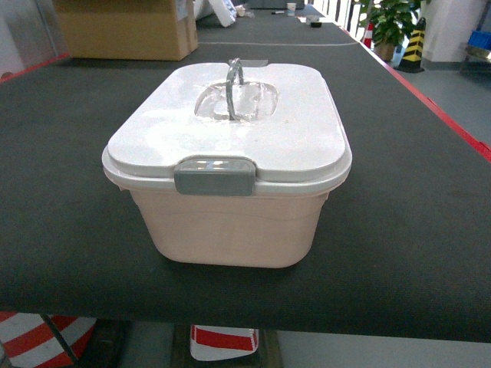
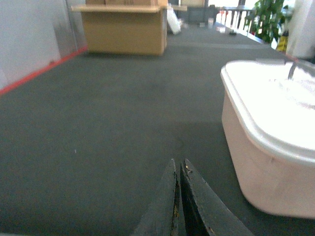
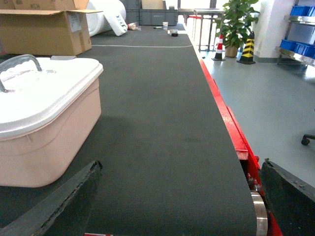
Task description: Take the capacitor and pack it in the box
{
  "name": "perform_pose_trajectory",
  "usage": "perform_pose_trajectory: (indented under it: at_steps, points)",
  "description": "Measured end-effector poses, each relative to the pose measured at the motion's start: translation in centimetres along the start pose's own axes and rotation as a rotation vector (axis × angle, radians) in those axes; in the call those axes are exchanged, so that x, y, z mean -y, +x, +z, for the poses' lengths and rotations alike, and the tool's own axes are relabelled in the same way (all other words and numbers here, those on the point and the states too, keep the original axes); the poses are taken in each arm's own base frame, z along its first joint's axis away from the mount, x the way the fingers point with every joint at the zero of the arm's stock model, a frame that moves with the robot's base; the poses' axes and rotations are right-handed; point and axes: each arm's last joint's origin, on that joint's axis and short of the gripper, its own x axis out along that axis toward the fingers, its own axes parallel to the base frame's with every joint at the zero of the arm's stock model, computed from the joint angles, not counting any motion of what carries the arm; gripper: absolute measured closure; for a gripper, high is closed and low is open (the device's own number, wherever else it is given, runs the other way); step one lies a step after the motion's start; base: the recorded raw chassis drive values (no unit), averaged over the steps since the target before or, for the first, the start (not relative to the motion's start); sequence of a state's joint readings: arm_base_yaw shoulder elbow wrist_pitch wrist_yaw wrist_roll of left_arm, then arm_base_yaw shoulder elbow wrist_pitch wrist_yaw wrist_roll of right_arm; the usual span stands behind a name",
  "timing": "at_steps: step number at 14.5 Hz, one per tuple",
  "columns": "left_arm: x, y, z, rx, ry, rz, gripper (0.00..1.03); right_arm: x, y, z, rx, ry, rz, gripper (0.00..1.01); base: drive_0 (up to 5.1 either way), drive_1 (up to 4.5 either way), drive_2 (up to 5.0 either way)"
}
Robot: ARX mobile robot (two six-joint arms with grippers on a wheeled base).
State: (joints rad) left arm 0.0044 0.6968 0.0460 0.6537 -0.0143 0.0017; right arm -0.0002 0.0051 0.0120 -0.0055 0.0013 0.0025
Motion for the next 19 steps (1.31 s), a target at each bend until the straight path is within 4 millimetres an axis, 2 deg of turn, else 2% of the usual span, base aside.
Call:
perform_pose_trajectory:
  at_steps: [2, 12, 19]
  points:
    - [0.1, -0.7, -0.9, -0.027, 0.001, -0.018, 1.01, 0.0, 0.0, 0.0, 0.001, 0.0, 0.001, 0.03, 0.0, 0.0, 0.0]
    - [0.0, -3.1, -0.1, 0.013, 0.0, -0.018, 1.01, 0.0, 0.0, 0.0, 0.001, 0.0, 0.001, 0.03, 0.0, 0.0, 0.0]
    - [0.0, -3.6, -0.2, 0.011, 0.0, -0.018, 1.01, 0.0, 0.0, 0.0, 0.001, 0.0, 0.001, 0.03, 0.0, 0.0, 0.0]
